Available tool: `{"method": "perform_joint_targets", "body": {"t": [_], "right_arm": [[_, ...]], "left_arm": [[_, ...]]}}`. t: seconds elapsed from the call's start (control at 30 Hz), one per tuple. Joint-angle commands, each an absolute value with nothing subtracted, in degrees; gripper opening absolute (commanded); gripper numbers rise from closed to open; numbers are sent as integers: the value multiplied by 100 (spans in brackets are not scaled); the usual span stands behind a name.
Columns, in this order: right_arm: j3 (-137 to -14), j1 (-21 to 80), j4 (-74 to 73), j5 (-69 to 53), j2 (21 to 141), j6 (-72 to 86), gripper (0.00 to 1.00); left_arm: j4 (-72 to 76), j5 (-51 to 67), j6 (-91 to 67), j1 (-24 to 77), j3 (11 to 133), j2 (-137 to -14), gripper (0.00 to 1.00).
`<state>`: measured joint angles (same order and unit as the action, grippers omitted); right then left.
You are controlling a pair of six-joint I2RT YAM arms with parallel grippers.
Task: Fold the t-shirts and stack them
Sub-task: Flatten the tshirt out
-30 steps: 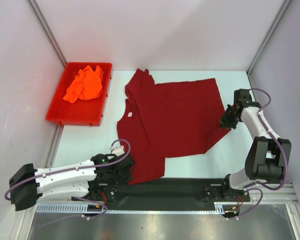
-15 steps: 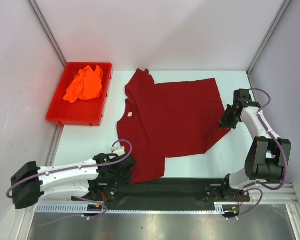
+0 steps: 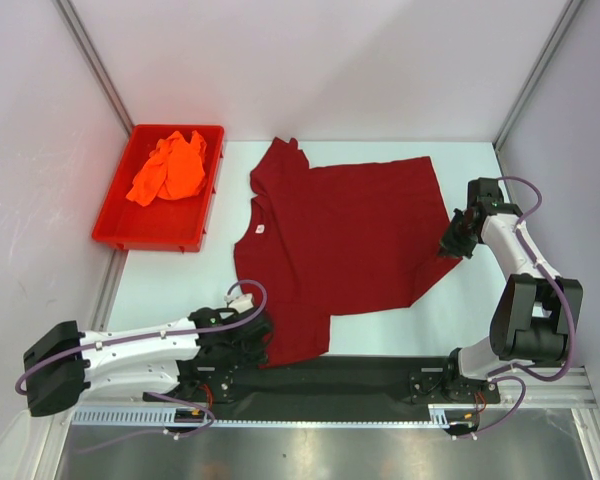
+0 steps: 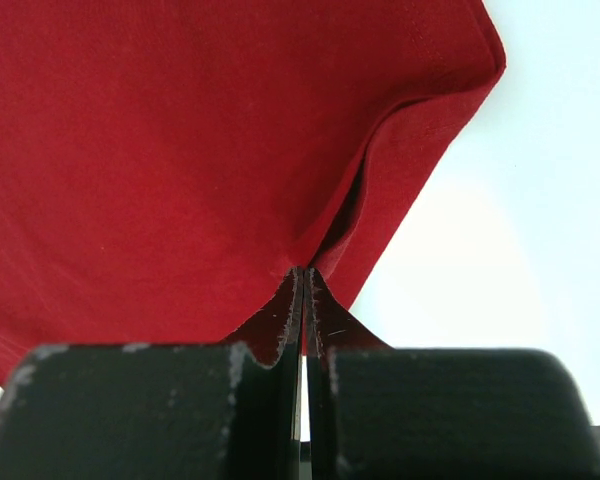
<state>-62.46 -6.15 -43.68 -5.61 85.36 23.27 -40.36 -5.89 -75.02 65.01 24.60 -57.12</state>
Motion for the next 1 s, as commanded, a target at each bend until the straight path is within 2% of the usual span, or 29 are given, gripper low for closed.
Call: {"method": "perform_joint_targets", "body": {"t": [0.0,0.1,0.3,0.4,0.43,0.5,0.53,0.63,0.73,0.97], "right_arm": [[-6284,-598,-4412,-510,8315,2233,0],[-6293,-598,-4412,-448,8288,2232,0],[-6249,-598,-4386,-457,8244,2232,0],[-6223,-598,-4377,-466,8244,2241,0],[-6223,-598,-4377,-466,8244,2250,0],[-6231,-589,-4386,-475,8235,2259,0],[-6240,-580,-4394,-466,8218,2259,0],[-6363,-519,-4473,-387,8218,2215,0],[-6862,-256,-4955,-9,8296,2119,0],[-7900,-158,-5616,396,8402,2083,0]], "left_arm": [[-3911,-484,-7488,6539,2356,-5704,34],[-3998,-483,-7471,6548,2382,-5766,31],[-4043,-457,-7506,6557,2338,-5809,34],[-3973,-422,-7488,6548,2294,-5871,33],[-3981,-439,-7462,6548,2311,-5862,24],[-4060,-509,-7410,6548,2381,-5880,17],[-4113,-553,-7383,6548,2425,-5897,10],[-4446,-825,-7278,6548,2715,-5810,0],[-4973,-1352,-7032,6539,3277,-5539,0],[-6722,-3531,-5847,6303,6094,-5440,0]]}}
